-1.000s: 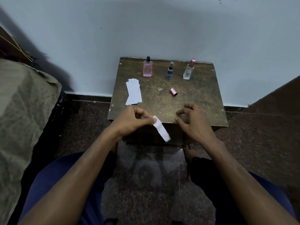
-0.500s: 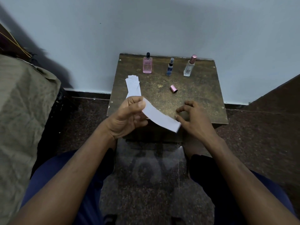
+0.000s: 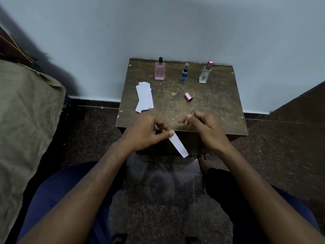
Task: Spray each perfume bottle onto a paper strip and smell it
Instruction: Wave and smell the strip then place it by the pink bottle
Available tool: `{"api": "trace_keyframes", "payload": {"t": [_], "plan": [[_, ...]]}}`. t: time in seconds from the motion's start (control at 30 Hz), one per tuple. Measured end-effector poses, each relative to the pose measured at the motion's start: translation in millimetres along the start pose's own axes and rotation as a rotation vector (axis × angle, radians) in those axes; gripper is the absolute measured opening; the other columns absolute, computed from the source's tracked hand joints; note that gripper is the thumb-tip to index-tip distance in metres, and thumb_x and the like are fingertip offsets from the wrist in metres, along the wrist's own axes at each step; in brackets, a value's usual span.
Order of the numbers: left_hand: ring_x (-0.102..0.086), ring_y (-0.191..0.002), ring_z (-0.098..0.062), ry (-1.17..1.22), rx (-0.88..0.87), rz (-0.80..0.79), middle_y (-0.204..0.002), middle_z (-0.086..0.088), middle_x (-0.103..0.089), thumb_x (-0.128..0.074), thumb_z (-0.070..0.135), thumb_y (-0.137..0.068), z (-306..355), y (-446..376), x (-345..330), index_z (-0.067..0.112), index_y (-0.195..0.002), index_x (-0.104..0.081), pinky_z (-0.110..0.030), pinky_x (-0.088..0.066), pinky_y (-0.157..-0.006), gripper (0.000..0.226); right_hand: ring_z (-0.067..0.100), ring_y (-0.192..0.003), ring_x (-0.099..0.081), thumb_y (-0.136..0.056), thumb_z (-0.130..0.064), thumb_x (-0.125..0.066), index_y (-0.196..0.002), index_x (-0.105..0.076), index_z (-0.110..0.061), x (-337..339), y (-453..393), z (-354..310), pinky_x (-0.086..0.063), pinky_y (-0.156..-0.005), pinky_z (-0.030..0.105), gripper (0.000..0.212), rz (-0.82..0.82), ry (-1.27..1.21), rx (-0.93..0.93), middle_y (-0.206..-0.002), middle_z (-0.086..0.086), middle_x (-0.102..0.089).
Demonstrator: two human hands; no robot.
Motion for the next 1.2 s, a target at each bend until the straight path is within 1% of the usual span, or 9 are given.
{"api": "trace_keyframes", "payload": {"t": [0.1,0.23,0.43,0.57,0.73,0.83,0.9,1.03,1.2], "plan": [[-0.055,-0.052,0.009,0.021,0.001,0.02,-0.061,0.038,-0.061,-0.083,0.037,-0.092,0.7,-3.5,4.5,0.031,-0.094,-0.084,-0.012,-0.035,-0.054,0.007,0.019,-0.109,-0.073,-0.113,-0.035,-0.044,-0.087,-0.075,-0.014,-19.1,1.8,-1.9,-0.051,-0.099,0.045,0.046,-0.165,-0.11,-0.042,-0.108,0.001,-0.08],[-0.059,-0.059,0.008,0.031,0.042,0.087,-0.068,0.034,-0.066,-0.082,0.043,-0.091,-11.6,-4.5,8.2,0.034,-0.092,-0.084,-0.01,-0.034,-0.056,0.01,0.021,-0.107,-0.073,-0.114,-0.032,-0.045,-0.094,-0.079,-0.011,-32.2,4.9,-7.9,-0.049,-0.103,0.04,0.045,-0.24,-0.093,-0.039,-0.105,0.001,-0.08],[-0.057,-0.06,0.005,0.073,0.116,0.274,-0.077,0.017,-0.074,-0.082,0.039,-0.091,-26.9,-11.0,30.7,0.032,-0.094,-0.083,-0.011,-0.037,-0.057,0.008,0.026,-0.087,-0.076,-0.112,-0.029,-0.051,-0.092,-0.079,-0.002,-30.7,8.5,-3.2,-0.056,-0.089,0.037,0.044,-0.253,-0.14,-0.11,-0.098,0.01,-0.08],[-0.061,-0.057,-0.004,0.032,0.171,0.353,-0.079,0.019,-0.074,-0.078,0.046,-0.091,-40.4,-16.5,42.2,0.039,-0.09,-0.08,-0.024,-0.048,-0.061,0.008,0.03,-0.085,-0.076,-0.112,-0.031,-0.051,-0.089,-0.08,-0.003,-30.3,11.6,7.1,-0.058,-0.091,0.048,0.047,-0.251,-0.148,-0.143,-0.095,0.01,-0.081],[-0.065,-0.067,-0.008,-0.043,0.146,0.423,-0.088,0.022,-0.075,-0.072,0.042,-0.095,-39.1,-27.1,47.8,0.037,-0.097,-0.079,-0.029,-0.054,-0.07,0.008,0.025,-0.078,-0.078,-0.11,-0.033,-0.056,-0.086,-0.08,-0.009,-28.8,22.4,6.6,-0.061,-0.083,0.043,0.042,-0.294,-0.016,-0.086,-0.089,0.003,-0.081],[-0.061,-0.074,-0.003,-0.159,0.115,0.422,-0.095,0.02,-0.073,-0.069,0.043,-0.099,-37.9,-41.1,54.5,0.041,-0.103,-0.078,-0.012,-0.04,-0.064,0.011,0.008,-0.07,-0.073,-0.107,-0.031,-0.063,-0.082,-0.076,-0.02,-21.5,13.1,0.7,-0.057,-0.073,0.031,0.031,-0.161,0.157,0.011,-0.078,-0.006,-0.077],[-0.055,-0.076,-0.001,-0.223,0.097,0.409,-0.097,0.02,-0.071,-0.067,0.045,-0.1,-38.6,-55.4,58.8,0.043,-0.106,-0.078,-0.01,-0.033,-0.062,0.013,0.003,-0.062,-0.064,-0.102,-0.029,-0.069,-0.08,-0.073,-0.022,-8.0,-1.5,-1.5,-0.048,-0.063,0.022,0.023,0.03,0.316,0.05,-0.068,-0.009,-0.071],[-0.061,-0.094,-0.006,-0.336,0.083,0.356,-0.1,0.022,-0.073,-0.067,0.052,-0.099,-42.8,-84.8,63.9,0.045,-0.11,-0.078,-0.032,-0.052,-0.071,0.017,0.002,-0.066,-0.065,-0.093,-0.023,-0.076,-0.092,-0.075,-0.023,16.0,-36.4,-4.9,-0.048,-0.064,0.015,0.002,0.319,0.357,0.004,-0.073,-0.012,-0.071],[-0.063,-0.095,-0.005,-0.41,0.065,0.339,-0.095,0.021,-0.074,-0.075,0.051,-0.094,-36.6,-116.1,59.2,0.042,-0.105,-0.077,-0.028,-0.046,-0.067,0.015,0.011,-0.082,-0.07,-0.093,-0.031,-0.073,-0.106,-0.076,-0.023,31.8,-83.3,1.1,-0.06,-0.078,0.033,0.016,0.425,0.522,0.023,-0.095,-0.005,-0.073]]}}
Point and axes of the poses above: each hand's wrist, its own y-axis away from the middle knuckle, its own x-axis out of the back of the hand, z = x × y, the point moved 7 cm from there along -y, towards the middle knuckle
